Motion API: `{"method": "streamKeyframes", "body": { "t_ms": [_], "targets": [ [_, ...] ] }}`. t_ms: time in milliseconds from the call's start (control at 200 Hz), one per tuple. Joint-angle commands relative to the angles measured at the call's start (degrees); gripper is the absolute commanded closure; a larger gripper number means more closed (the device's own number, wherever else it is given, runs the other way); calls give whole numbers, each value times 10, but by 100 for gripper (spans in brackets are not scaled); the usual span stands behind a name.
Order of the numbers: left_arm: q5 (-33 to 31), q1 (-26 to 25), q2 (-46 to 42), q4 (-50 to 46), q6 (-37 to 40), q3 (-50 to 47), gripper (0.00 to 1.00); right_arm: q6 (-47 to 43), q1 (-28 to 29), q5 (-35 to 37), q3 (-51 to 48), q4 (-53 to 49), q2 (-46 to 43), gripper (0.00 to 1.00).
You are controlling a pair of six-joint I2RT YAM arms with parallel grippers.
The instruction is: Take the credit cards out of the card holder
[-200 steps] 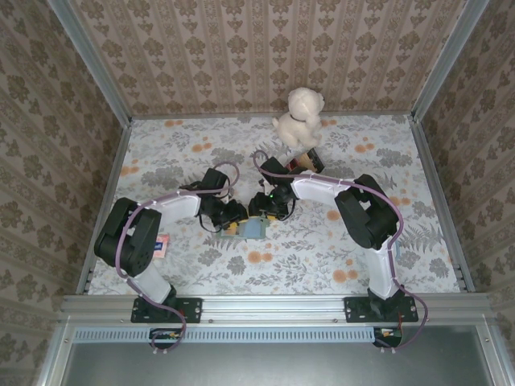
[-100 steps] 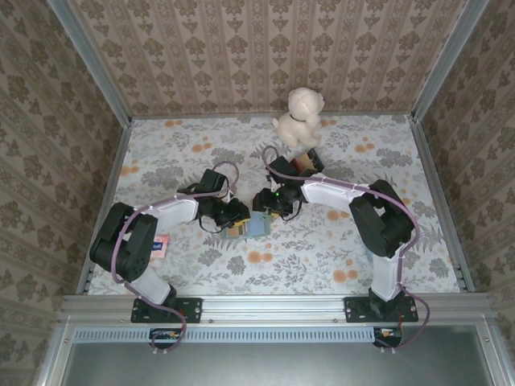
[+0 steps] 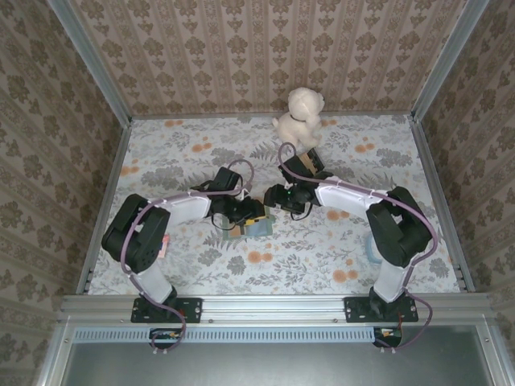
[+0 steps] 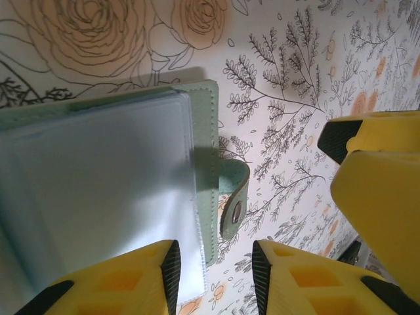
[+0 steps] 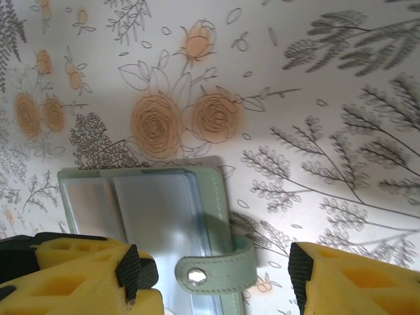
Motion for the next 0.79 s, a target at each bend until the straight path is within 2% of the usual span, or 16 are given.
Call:
{"method": "streamKeyframes", "body": {
  "t_ms": [0, 185, 420, 660, 790],
  "targets": [
    [3, 1, -11, -12, -1, 16, 62, 4, -5, 35, -8, 2, -31, 35],
    [-29, 38, -88, -72, 10, -14, 62, -58, 16, 35, 36, -40, -19, 39],
    [-51, 132, -177, -120, 13, -92, 63, -105, 91, 31, 125, -88, 45, 40],
    [-37, 143, -171, -98, -11, -119, 62, -95, 121, -50, 177, -97, 122, 50],
    [-32, 139, -140, -79, -23, -119, 64, -94, 121, -55, 192, -111, 148, 53]
  ]
}}
